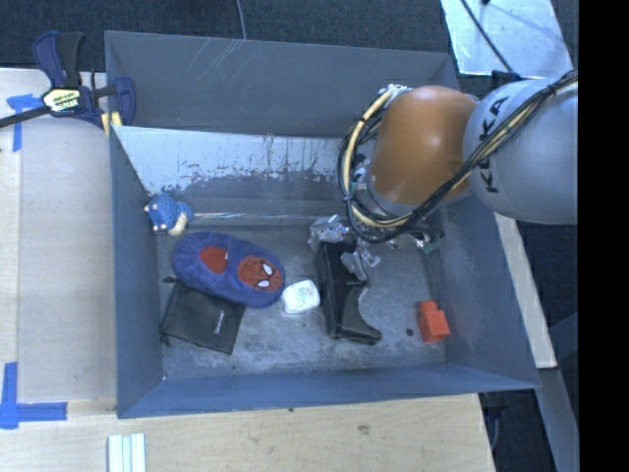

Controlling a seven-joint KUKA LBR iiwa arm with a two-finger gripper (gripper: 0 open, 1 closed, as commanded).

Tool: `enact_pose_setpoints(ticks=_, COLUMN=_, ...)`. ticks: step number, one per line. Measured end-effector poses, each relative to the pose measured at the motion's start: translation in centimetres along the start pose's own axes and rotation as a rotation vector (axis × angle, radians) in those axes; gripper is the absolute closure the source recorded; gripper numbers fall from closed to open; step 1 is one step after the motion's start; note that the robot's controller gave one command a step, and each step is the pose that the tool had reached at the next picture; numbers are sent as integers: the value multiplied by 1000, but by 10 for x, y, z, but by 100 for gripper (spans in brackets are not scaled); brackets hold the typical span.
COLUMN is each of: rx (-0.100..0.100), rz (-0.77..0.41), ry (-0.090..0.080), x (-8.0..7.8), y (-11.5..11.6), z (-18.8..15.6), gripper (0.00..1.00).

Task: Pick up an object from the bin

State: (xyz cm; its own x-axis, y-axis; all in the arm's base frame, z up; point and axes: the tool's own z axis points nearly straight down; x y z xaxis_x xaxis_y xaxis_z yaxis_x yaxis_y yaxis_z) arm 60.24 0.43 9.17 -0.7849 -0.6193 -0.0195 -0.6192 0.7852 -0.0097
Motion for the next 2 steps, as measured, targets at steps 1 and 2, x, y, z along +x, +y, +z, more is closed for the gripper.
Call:
enact_pose_setpoints(ticks=1, rx=6, rz=-4, ry=-5, x=-1, y=-1, z=-1, gripper=100)
enact_pose_setpoints(ticks=2, rx=-4, rz=-73, ry=11, x=46, y=37, z=-124, gripper=100)
